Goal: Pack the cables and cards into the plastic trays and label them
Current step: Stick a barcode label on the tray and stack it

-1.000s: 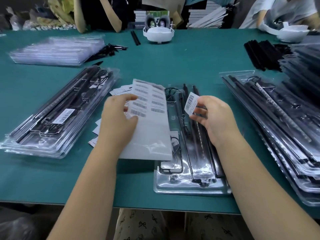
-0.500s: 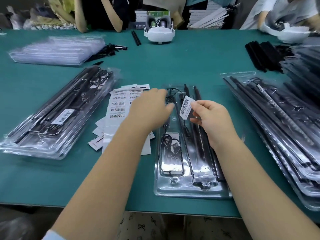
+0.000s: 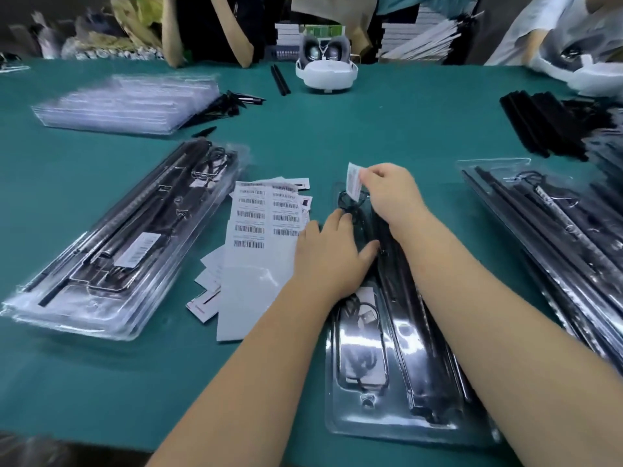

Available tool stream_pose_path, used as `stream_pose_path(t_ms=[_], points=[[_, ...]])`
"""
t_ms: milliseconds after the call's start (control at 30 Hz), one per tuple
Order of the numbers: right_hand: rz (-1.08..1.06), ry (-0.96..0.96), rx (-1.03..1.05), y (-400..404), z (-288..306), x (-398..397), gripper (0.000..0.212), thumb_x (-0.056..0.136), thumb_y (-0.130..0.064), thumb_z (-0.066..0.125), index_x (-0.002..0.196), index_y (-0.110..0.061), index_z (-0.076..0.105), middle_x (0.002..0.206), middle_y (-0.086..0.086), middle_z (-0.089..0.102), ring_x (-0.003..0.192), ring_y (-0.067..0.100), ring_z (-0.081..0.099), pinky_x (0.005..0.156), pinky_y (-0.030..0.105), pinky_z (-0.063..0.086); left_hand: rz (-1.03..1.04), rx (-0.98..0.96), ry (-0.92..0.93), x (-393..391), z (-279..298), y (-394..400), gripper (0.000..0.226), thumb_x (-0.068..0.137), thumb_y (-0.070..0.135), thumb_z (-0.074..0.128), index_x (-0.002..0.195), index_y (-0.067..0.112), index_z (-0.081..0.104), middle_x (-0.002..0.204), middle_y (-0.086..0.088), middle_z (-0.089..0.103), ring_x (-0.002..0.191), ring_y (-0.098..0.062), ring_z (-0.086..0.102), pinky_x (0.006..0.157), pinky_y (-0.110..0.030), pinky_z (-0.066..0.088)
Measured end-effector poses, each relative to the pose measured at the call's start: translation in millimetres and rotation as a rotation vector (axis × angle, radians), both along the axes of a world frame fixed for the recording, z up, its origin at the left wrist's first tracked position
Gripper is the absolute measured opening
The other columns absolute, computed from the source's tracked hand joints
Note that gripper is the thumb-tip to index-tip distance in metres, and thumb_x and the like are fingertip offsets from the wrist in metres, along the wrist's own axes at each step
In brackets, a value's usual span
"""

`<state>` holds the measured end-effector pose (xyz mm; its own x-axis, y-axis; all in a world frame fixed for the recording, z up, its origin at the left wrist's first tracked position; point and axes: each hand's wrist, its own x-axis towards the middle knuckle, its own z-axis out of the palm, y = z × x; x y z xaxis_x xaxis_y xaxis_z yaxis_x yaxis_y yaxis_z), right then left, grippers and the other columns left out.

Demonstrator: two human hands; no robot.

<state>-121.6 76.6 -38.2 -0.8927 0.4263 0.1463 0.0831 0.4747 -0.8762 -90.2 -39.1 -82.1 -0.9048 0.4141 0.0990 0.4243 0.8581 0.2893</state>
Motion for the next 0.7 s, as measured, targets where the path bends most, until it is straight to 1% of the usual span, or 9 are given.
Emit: stream_pose_path(t_ms=[100, 167, 200, 300, 367, 433, 567, 600, 700], points=[[0.018, -0.107, 0.244, 7.1, -8.7, -20.0, 0.044, 0.092, -0.017, 0.047, 0.049, -0.018, 0.038, 0.056, 0.001, 0.036, 0.066, 0.025, 0.033, 0.067, 0.035, 0.028, -0.001, 0.02, 0.006, -0.9, 1.7, 1.6, 0.063, 0.092, 0.055, 0.038, 0.141, 0.014, 0.035, 0.152, -0.001, 0.03, 0.128, -0.034, 0.034, 0.106, -0.043, 0.027], [0.006, -0.166, 0.385, 11.4, -15.5, -25.2, 0.047, 0.093, -0.018, 0.045, 0.047, -0.018, 0.035, 0.056, 0.004, 0.034, 0.075, 0.026, 0.033, 0.069, 0.033, 0.025, -0.001, 0.018, 0.011, -1.2, 1.8, 2.4, 0.062, 0.092, 0.054, 0.04, 0.139, 0.013, 0.037, 0.15, -0.002, 0.032, 0.127, -0.033, 0.034, 0.106, -0.042, 0.028], [-0.011, -0.164, 0.412, 12.3, -19.8, -25.8, 0.048, 0.093, -0.018, 0.044, 0.047, -0.019, 0.034, 0.058, 0.006, 0.034, 0.078, 0.026, 0.032, 0.069, 0.031, 0.024, -0.001, 0.018, 0.018, -0.9, 1.5, 2.5, 0.061, 0.092, 0.053, 0.041, 0.138, 0.012, 0.038, 0.149, -0.002, 0.033, 0.126, -0.033, 0.034, 0.105, -0.042, 0.028], [-0.073, -0.132, 0.421, 11.4, -28.5, -25.4, 0.049, 0.09, -0.017, 0.044, 0.043, -0.019, 0.031, 0.064, 0.01, 0.035, 0.081, 0.026, 0.031, 0.067, 0.029, 0.022, -0.001, 0.033, 0.041, -0.5, 1.0, 3.8, 0.056, 0.091, 0.051, 0.043, 0.132, 0.012, 0.042, 0.144, -0.004, 0.036, 0.12, -0.031, 0.036, 0.101, -0.039, 0.029], [-0.072, -0.115, 0.4, 12.5, -28.9, -26.0, 0.051, 0.088, -0.015, 0.047, 0.04, -0.02, 0.029, 0.055, 0.006, 0.03, 0.076, 0.026, 0.029, 0.067, 0.03, 0.022, 0.001, 0.041, 0.046, -1.4, 1.0, 4.6, 0.055, 0.091, 0.05, 0.043, 0.13, 0.011, 0.042, 0.142, -0.004, 0.037, 0.118, -0.03, 0.037, 0.099, -0.039, 0.03], [-0.086, -0.108, 0.351, 14.0, -27.1, -25.8, 0.054, 0.088, -0.012, 0.047, 0.039, -0.02, 0.026, 0.05, 0.003, 0.025, 0.074, 0.024, 0.028, 0.065, 0.03, 0.02, 0.003, 0.04, 0.045, -2.0, 1.2, 4.7, 0.055, 0.091, 0.05, 0.042, 0.13, 0.011, 0.042, 0.141, -0.004, 0.037, 0.117, -0.03, 0.037, 0.098, -0.038, 0.03], [-0.125, -0.1, 0.196, 19.7, -29.7, -27.2, 0.051, 0.09, -0.013, 0.046, 0.044, -0.017, 0.024, 0.055, 0.003, 0.025, 0.075, 0.023, 0.027, 0.052, 0.033, 0.017, -0.002, 0.028, 0.049, -1.4, 1.3, 5.3, 0.052, 0.091, 0.049, 0.041, 0.127, 0.011, 0.043, 0.138, -0.004, 0.039, 0.116, -0.03, 0.037, 0.096, -0.038, 0.03], [-0.108, -0.107, 0.212, 19.1, -29.7, -27.3, 0.051, 0.089, -0.014, 0.046, 0.044, -0.017, 0.024, 0.055, 0.003, 0.025, 0.075, 0.023, 0.027, 0.054, 0.033, 0.018, -0.002, 0.03, 0.048, -1.1, 1.5, 5.5, 0.051, 0.091, 0.049, 0.042, 0.126, 0.011, 0.044, 0.137, -0.004, 0.039, 0.115, -0.03, 0.037, 0.096, -0.039, 0.03], [-0.032, -0.166, 0.377, 16.1, -29.0, -26.4, 0.052, 0.092, -0.016, 0.044, 0.043, -0.017, 0.027, 0.058, 0.005, 0.026, 0.079, 0.024, 0.029, 0.068, 0.03, 0.023, 0.008, 0.032, 0.047, -0.9, 2.3, 6.0, 0.05, 0.09, 0.048, 0.042, 0.124, 0.011, 0.044, 0.136, -0.004, 0.04, 0.113, -0.029, 0.038, 0.094, -0.038, 0.031]])
